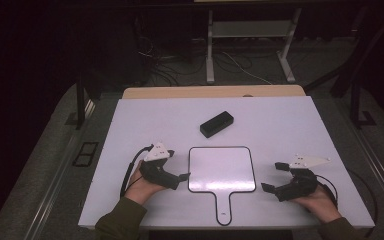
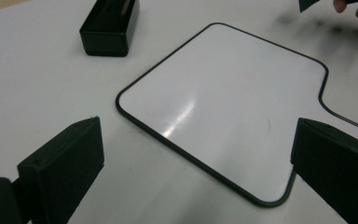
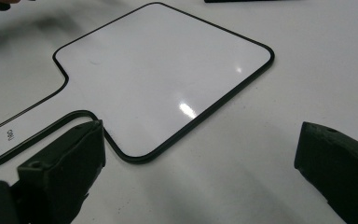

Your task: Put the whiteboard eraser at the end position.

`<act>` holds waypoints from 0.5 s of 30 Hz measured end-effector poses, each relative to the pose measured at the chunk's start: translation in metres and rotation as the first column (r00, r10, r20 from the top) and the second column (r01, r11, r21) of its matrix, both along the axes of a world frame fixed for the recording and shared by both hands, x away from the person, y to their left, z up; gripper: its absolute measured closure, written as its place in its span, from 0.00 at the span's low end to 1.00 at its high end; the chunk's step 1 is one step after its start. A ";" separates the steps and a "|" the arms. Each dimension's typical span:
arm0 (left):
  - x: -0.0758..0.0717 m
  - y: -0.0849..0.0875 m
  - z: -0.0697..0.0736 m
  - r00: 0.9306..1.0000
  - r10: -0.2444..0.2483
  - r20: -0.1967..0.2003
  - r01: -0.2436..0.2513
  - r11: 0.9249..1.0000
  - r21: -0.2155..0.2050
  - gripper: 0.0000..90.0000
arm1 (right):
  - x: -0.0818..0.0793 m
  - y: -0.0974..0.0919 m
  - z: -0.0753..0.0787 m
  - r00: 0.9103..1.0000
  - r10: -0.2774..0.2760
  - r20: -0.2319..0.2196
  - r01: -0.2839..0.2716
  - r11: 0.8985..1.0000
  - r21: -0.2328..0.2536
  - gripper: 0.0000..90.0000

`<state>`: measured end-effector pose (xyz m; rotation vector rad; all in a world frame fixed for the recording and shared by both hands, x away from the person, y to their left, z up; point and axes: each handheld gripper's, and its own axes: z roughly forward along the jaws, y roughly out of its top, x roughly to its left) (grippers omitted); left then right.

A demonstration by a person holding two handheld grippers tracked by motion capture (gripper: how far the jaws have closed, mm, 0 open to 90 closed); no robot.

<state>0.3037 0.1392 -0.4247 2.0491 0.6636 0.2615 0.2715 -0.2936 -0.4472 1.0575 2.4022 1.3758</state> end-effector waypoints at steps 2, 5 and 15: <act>-0.004 0.002 -0.002 1.000 -0.003 -0.001 0.003 1.000 -0.001 0.00 | 0.000 0.000 0.000 1.000 0.000 0.000 0.000 1.000 -0.001 0.01; -0.007 0.006 -0.004 1.000 0.002 0.001 -0.002 1.000 -0.003 0.00 | 0.000 0.000 0.000 1.000 -0.001 -0.002 0.001 1.000 0.000 0.01; -0.019 0.022 -0.012 1.000 0.028 -0.005 -0.028 0.999 -0.017 0.00 | 0.000 0.000 0.000 1.000 -0.002 0.000 0.002 1.000 -0.002 0.01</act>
